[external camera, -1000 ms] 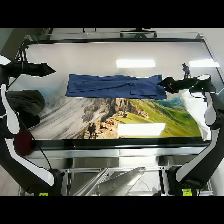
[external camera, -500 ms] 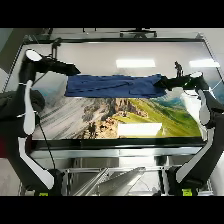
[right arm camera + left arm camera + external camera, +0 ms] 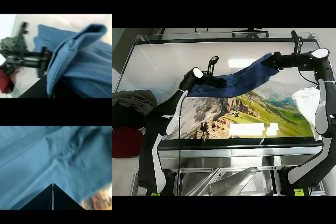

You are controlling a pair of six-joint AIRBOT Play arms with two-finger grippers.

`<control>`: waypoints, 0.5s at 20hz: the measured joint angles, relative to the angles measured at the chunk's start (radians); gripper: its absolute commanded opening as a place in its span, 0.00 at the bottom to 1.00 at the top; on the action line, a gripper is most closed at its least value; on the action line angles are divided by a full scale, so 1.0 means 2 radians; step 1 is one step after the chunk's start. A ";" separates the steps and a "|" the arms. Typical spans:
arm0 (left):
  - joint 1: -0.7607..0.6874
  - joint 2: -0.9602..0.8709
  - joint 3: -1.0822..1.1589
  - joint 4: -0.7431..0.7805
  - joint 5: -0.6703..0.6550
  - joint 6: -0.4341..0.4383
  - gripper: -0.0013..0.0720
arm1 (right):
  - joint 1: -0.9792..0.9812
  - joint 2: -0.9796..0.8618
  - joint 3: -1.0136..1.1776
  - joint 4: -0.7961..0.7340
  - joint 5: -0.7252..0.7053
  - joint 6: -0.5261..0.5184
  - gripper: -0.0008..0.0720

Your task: Fold the shirts.

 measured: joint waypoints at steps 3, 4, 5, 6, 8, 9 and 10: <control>-0.019 -0.009 0.002 -0.001 0.027 -0.006 0.04 | 0.034 0.006 0.002 0.014 -0.007 0.007 0.03; -0.019 -0.010 0.007 -0.001 0.027 -0.007 0.04 | 0.043 0.007 0.002 0.016 -0.013 0.010 0.03; -0.016 -0.010 0.015 0.000 0.017 -0.009 0.04 | 0.052 0.007 0.002 0.018 -0.019 0.010 0.03; -0.009 -0.006 0.023 0.000 -0.004 -0.010 0.04 | 0.061 0.008 0.003 0.019 -0.027 0.011 0.03; 0.019 0.019 0.033 0.000 -0.067 -0.011 0.04 | 0.079 0.008 0.003 0.022 -0.044 0.014 0.03; 0.038 0.038 0.031 0.000 -0.095 -0.011 0.04 | 0.089 0.007 0.003 0.023 -0.059 0.016 0.03; 0.060 0.060 0.025 0.000 -0.123 -0.011 0.04 | 0.103 0.006 0.003 0.023 -0.076 0.018 0.03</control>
